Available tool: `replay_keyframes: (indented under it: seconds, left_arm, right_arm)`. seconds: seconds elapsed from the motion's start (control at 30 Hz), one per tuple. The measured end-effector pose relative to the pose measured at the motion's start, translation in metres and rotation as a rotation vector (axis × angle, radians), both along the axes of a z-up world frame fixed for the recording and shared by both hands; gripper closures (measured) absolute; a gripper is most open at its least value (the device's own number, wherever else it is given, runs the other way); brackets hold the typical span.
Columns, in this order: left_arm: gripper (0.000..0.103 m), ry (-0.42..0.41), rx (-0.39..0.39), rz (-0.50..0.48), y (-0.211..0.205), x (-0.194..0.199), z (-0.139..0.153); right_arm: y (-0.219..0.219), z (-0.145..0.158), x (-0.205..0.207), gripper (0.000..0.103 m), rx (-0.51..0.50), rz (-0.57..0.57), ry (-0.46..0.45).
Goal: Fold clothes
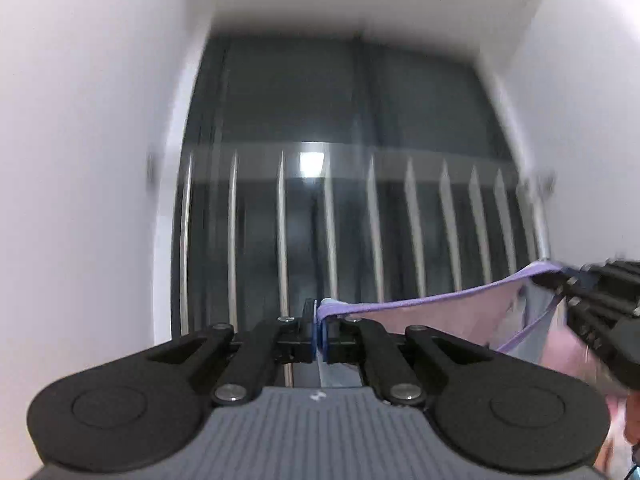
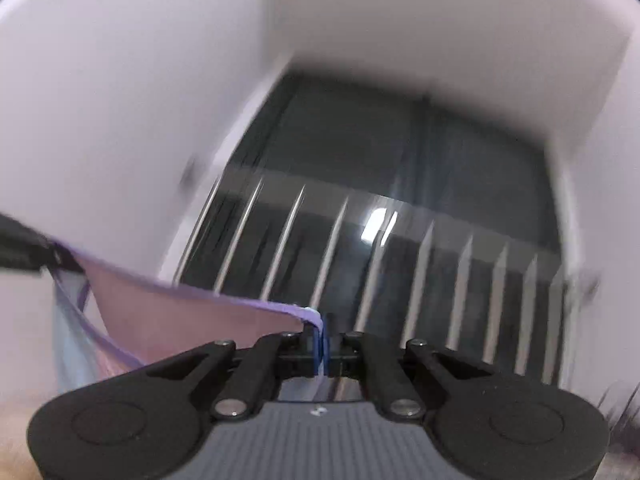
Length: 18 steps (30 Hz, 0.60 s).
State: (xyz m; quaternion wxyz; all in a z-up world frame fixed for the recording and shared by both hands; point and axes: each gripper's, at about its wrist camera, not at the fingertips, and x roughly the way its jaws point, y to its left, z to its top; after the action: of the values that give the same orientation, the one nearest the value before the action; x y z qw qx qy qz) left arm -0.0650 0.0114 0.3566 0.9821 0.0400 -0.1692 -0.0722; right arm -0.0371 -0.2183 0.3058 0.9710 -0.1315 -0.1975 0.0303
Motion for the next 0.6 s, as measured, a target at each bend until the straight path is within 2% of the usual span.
replay_keyframes:
  seconds: [0.03, 0.1, 0.13, 0.17, 0.2, 0.27, 0.33, 0.4, 0.43, 0.53, 0.6]
  left_arm:
    - [0.102, -0.058, 0.012, 0.017, -0.002, -0.013, 0.008]
    - [0.101, -0.088, 0.036, 0.032, -0.007, -0.024, 0.006]
    - [0.101, -0.064, 0.045, 0.03, -0.008, -0.023, -0.003]
    - [0.101, -0.002, 0.055, 0.026, -0.01, -0.017, -0.018]
    - [0.101, 0.074, 0.07, 0.018, -0.012, -0.009, -0.033]
    - [0.101, 0.296, 0.107, -0.019, -0.018, 0.019, -0.083]
    - [0.101, 0.526, 0.121, -0.035, -0.021, 0.048, -0.147]
    - [0.101, 0.712, 0.121, -0.045, -0.022, 0.066, -0.214]
    - [0.101, 0.784, 0.111, -0.049, -0.021, 0.067, -0.244]
    - [0.101, 0.93, 0.07, -0.087, -0.016, 0.05, -0.308]
    - [0.101, 0.945, 0.096, -0.091, -0.015, 0.021, -0.324]
  right_arm:
    - [-0.001, 0.008, -0.009, 0.101, 0.003, 0.0, -0.041]
    - [-0.003, 0.024, -0.027, 0.101, 0.008, 0.001, -0.122]
    - [-0.005, 0.02, -0.03, 0.101, 0.013, 0.013, -0.108]
    - [-0.007, 0.011, -0.03, 0.101, 0.011, 0.024, -0.07]
    - [-0.008, -0.003, -0.027, 0.101, -0.002, 0.034, -0.002]
    - [-0.009, -0.043, -0.014, 0.101, -0.045, 0.056, 0.172]
    - [-0.009, -0.09, 0.005, 0.101, -0.069, 0.062, 0.361]
    - [-0.013, -0.146, 0.024, 0.101, -0.056, 0.08, 0.59]
    - [-0.016, -0.172, 0.03, 0.101, -0.041, 0.088, 0.69]
    - [-0.024, -0.236, 0.018, 0.101, -0.009, 0.099, 0.848]
    - [-0.026, -0.261, -0.009, 0.102, -0.038, 0.112, 0.882]
